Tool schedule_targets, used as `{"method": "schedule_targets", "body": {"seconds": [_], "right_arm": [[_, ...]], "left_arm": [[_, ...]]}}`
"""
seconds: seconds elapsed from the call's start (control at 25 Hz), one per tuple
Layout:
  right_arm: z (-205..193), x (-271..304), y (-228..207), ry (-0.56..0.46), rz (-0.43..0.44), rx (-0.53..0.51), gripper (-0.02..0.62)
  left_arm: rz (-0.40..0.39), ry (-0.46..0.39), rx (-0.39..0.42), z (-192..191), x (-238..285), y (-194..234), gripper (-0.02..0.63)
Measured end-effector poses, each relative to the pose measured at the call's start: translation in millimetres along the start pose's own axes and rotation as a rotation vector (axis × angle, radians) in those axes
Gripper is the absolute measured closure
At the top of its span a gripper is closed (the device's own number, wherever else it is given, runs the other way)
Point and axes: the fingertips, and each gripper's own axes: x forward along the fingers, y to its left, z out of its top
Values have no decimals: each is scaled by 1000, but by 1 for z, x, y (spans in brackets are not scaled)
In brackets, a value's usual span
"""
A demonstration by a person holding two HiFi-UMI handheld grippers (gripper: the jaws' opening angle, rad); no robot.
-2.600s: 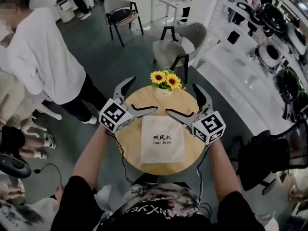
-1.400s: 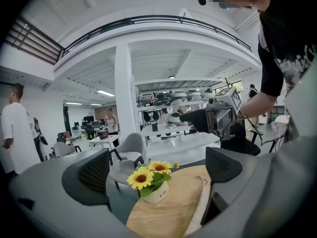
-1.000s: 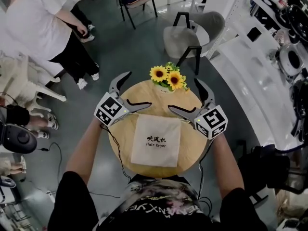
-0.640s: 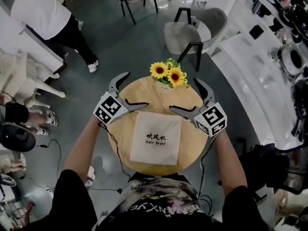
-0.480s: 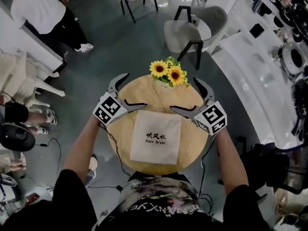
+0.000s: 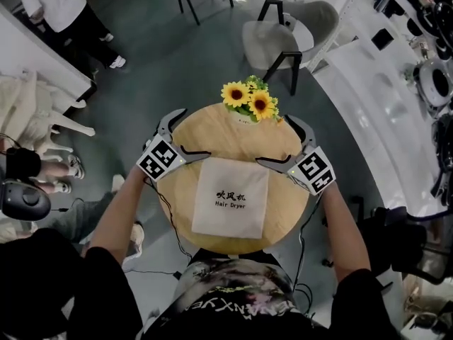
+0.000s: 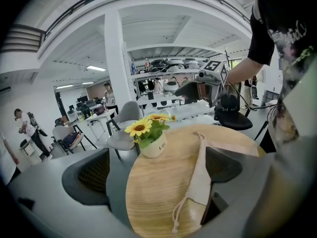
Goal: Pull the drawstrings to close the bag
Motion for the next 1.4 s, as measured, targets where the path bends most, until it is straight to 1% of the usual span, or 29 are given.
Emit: {"method": "schedule_targets", "body": {"seconds": [0.24, 0.44, 0.76, 1.04, 1.2, 1.4], "right_arm": [[-30, 9, 1, 58, 25, -11, 11], [-53, 17, 11, 123, 79, -37, 11], [-90, 28, 16, 215, 140, -76, 11], [-125, 33, 23, 299, 220, -153, 11], [-144, 35, 29, 362, 266, -203, 11], [-168, 36, 37, 444, 327, -238, 11]], "left_arm": [[-15, 69, 11, -32, 9, 0, 20], [-40, 140, 28, -64, 21, -4, 20], [-84, 186, 53, -81, 40, -9, 20], [-144, 261, 128, -102, 52, -18, 20], [-176, 309, 171, -119, 57, -27, 20], [-214, 365, 211, -139, 60, -38, 20]]}}
